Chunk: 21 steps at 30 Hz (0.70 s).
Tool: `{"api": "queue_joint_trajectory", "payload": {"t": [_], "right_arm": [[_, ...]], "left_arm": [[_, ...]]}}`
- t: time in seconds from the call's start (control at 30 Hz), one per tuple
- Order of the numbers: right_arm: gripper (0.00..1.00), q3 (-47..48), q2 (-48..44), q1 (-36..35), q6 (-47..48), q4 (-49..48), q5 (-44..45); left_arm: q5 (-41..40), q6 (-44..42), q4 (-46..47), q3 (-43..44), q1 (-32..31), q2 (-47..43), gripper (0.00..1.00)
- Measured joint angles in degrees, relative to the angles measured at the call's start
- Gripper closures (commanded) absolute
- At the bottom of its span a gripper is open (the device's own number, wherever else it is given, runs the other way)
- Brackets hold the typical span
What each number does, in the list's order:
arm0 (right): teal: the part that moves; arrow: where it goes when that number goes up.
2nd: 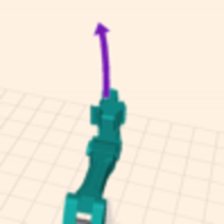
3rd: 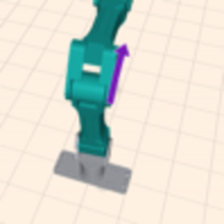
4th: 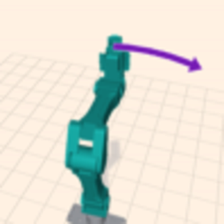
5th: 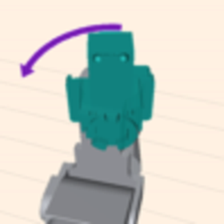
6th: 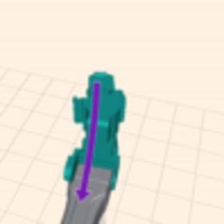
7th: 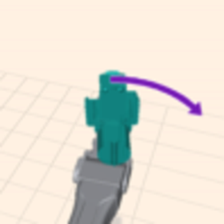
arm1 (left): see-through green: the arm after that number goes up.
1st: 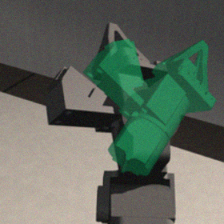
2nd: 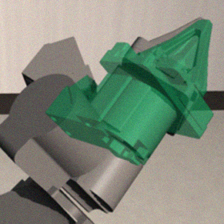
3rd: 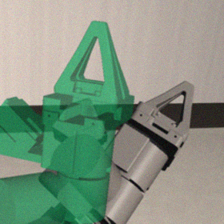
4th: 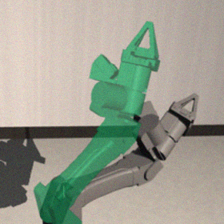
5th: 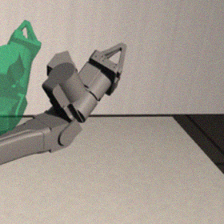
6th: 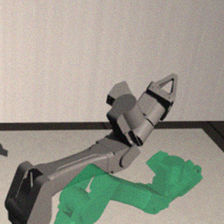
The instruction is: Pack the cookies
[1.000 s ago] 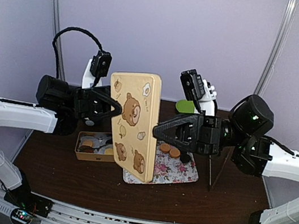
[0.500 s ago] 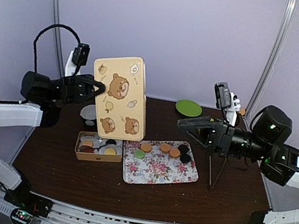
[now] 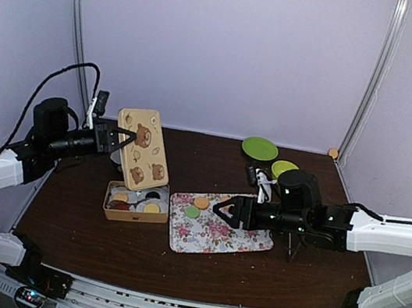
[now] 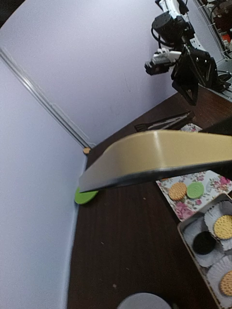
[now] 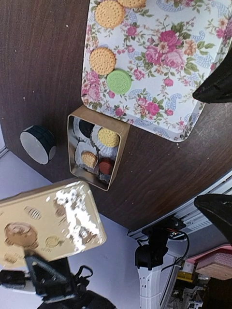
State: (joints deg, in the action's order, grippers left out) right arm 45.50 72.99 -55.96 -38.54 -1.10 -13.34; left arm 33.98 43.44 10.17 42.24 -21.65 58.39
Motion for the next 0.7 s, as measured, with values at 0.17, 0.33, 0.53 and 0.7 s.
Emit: {"api": "queue_joint_trajectory", "payload": {"t": [0.17, 0.33, 0.53, 0.7], "right_arm": [[0.34, 0.2, 6.8, 0.0, -7.4, -13.0, -3.4], [0.27, 0.2, 13.9, 0.0, -19.5, -32.2, -4.5], [0.24, 1.6, 22.7, -0.4, -32.5, -49.3, -4.2], [0.28, 7.1, 27.3, -1.4, -38.9, -54.5, -3.7]], "left_arm": [[-8.1, 9.2, 2.8, -12.5, 0.2, -1.4, 1.00], [-21.0, 19.5, 11.4, -20.7, -2.5, -8.3, 1.00], [-35.5, 23.8, 20.6, -21.4, -9.7, -15.6, 1.00], [-43.5, 25.7, 29.5, -23.7, -13.9, -14.3, 1.00]]}}
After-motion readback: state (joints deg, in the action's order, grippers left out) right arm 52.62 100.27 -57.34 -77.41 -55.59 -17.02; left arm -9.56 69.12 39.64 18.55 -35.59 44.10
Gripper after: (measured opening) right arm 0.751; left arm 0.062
